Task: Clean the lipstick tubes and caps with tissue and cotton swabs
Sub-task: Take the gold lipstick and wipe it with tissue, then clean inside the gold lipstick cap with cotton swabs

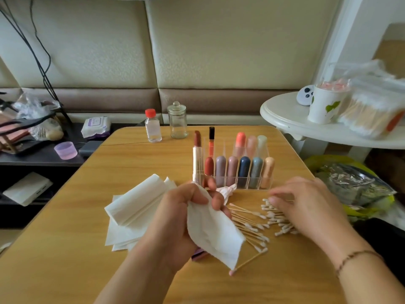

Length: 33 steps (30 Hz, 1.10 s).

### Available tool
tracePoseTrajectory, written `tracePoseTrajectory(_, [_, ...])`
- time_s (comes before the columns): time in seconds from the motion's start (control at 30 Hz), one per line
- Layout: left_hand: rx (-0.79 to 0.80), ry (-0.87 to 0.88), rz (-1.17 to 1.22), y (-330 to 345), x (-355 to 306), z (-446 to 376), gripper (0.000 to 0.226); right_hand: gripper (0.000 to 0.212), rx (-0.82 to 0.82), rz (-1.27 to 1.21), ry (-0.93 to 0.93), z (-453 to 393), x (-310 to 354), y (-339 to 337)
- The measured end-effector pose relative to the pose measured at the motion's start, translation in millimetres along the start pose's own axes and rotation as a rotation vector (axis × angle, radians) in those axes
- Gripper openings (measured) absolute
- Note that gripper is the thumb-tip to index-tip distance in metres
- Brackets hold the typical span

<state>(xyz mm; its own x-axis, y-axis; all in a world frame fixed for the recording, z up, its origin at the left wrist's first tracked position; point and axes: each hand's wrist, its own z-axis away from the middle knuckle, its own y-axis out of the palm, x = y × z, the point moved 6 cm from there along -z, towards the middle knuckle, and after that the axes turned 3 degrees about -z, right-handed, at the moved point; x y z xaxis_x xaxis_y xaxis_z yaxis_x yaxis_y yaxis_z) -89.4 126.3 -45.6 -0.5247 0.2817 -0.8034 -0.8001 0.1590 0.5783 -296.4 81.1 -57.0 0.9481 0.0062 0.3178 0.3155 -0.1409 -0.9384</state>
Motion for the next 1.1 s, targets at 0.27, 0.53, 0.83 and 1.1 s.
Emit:
tracePoseTrajectory(0.27, [0.254,-0.116,0.152,7.9,11.7,1.1,0.027,0.011,0.02,-0.045,-0.048,-1.7,9.5,5.2])
tracePoseTrajectory(0.53, [0.485,-0.191,0.177,16.7,15.1,3.3,0.014,0.009,-0.241,-0.243,-0.25,6.3,19.8,-12.1])
tracePoseTrajectory(0.83, [0.464,-0.207,0.17,10.5,27.3,-6.5,0.024,0.015,-0.151,-0.236,-0.261,7.5,24.6,2.8])
tracePoseTrajectory(1.1, [0.391,-0.254,0.183,6.2,28.6,-6.3,0.027,0.007,-0.272,-0.475,-0.345,15.3,33.6,-10.8])
